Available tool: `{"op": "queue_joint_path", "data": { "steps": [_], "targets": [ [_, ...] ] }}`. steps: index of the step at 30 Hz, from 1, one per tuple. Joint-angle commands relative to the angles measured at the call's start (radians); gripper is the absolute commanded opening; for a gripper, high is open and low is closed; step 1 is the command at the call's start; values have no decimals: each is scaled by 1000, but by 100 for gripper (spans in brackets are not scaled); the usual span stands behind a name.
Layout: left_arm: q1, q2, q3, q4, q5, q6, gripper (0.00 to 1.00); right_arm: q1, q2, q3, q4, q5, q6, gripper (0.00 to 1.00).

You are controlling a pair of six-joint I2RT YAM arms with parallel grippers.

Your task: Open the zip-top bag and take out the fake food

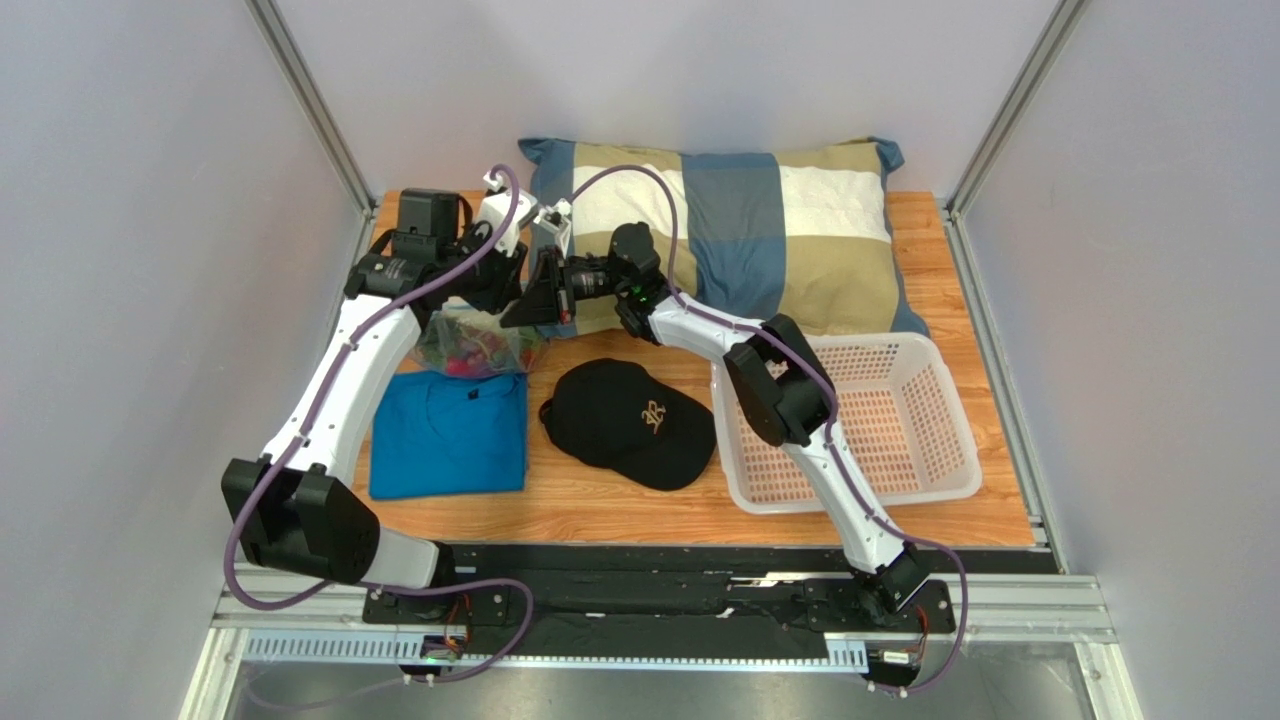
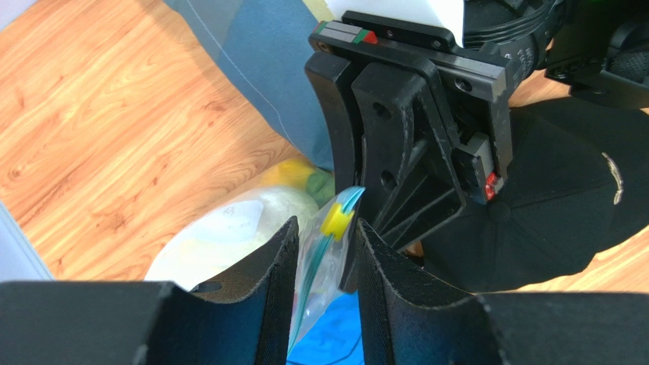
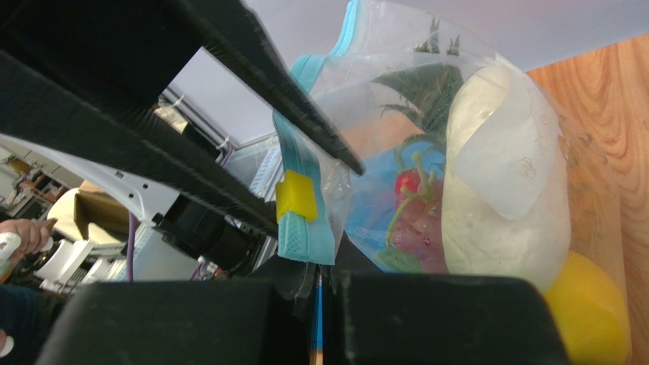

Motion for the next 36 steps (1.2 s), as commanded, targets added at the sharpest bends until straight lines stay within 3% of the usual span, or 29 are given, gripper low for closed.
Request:
{"op": "queue_joint_path", "data": {
  "steps": [1,10,13,16,21,22,25,29,32,36],
  "targets": [
    [-11,13,45,25,8,38,39,7,-5,56,28,-19,27,0],
    [-11,10,64,7,26,58,0,5,-3,50,40,-22,38,0],
    [-12,-1,64,-7,35,69,0,2,-3,50,27,-5,33,0],
    [-11,-12,59,-25,50,72,0,-1,-18,36,17,19,25,22],
    [-11,-13,57,-38,64,67,0,2,-32,41,-39,28,-28,32],
    [-11,-15,57,-36,64,67,0,2,-31,50,-44,24,-30,17],
    [-11,-18,61,-38,46,61,0,-3,-17,56,-47,31,-21,0],
    [-11,-27,45,-47,18,38,0,-27,-34,-16,98,157,83,0],
    [-9,-36,39,-68,-92,-68,0,-49,-52,-105,239,224,134,0],
    [-8,-67,-13,-119,-136,-178,0,-56,-75,-159,341,246,149,0]
  ]
}}
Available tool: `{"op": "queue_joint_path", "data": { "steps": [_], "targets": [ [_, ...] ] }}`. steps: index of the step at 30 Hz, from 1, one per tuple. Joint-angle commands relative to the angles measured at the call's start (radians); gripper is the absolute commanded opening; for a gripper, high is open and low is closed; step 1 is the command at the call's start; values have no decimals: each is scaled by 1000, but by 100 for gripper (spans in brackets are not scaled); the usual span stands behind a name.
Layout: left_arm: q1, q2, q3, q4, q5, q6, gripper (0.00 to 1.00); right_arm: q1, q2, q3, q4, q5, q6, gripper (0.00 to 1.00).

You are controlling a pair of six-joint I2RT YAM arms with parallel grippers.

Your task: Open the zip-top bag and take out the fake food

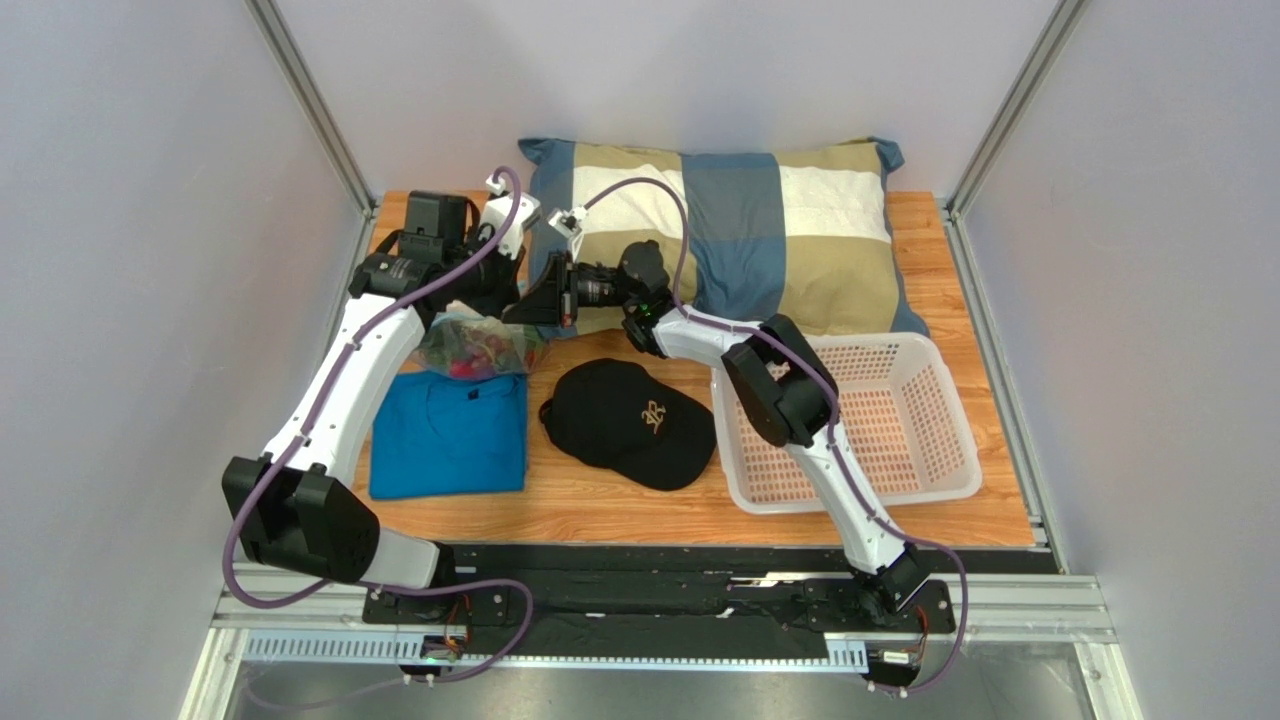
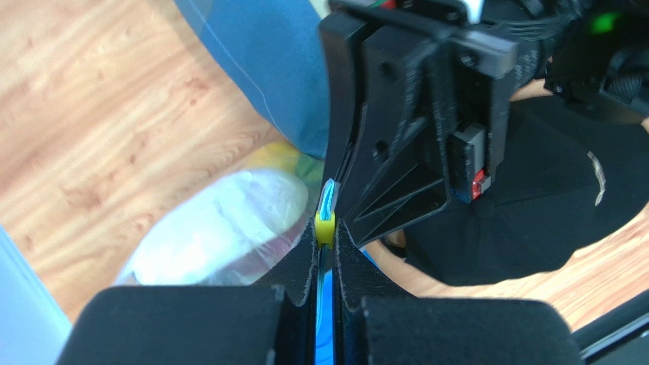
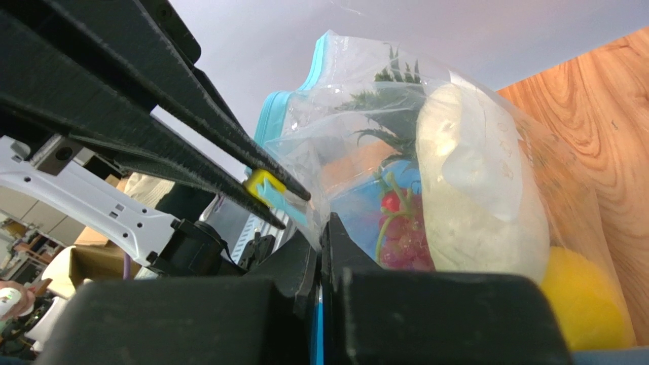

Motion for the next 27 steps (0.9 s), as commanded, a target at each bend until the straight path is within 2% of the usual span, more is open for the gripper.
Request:
{"op": "queue_joint_path", "data": {
  "steps": [1,6,10,15,19,20,23,27],
  "targets": [
    [7,-107,-40,-68,-100,-140,0,-47,-44,-26,206,108,74,0],
    [7,-147,-63,-71,-202,-169,0,-53,28,61,322,151,187,0],
    [9,-155,-64,-167,-265,-221,0,-59,30,67,245,179,152,0],
    [12,-204,-121,-201,-434,-301,0,-56,54,76,219,225,167,0],
    [26,-258,-129,-194,-517,-306,0,-47,74,115,194,212,174,0],
    [30,-270,-129,-197,-575,-312,0,-48,73,115,188,220,172,0],
    [85,-301,-114,-241,-647,-376,0,-45,79,119,147,251,164,0],
    [179,-328,-133,-281,-626,-448,0,-18,80,138,63,349,146,0]
  ]
}}
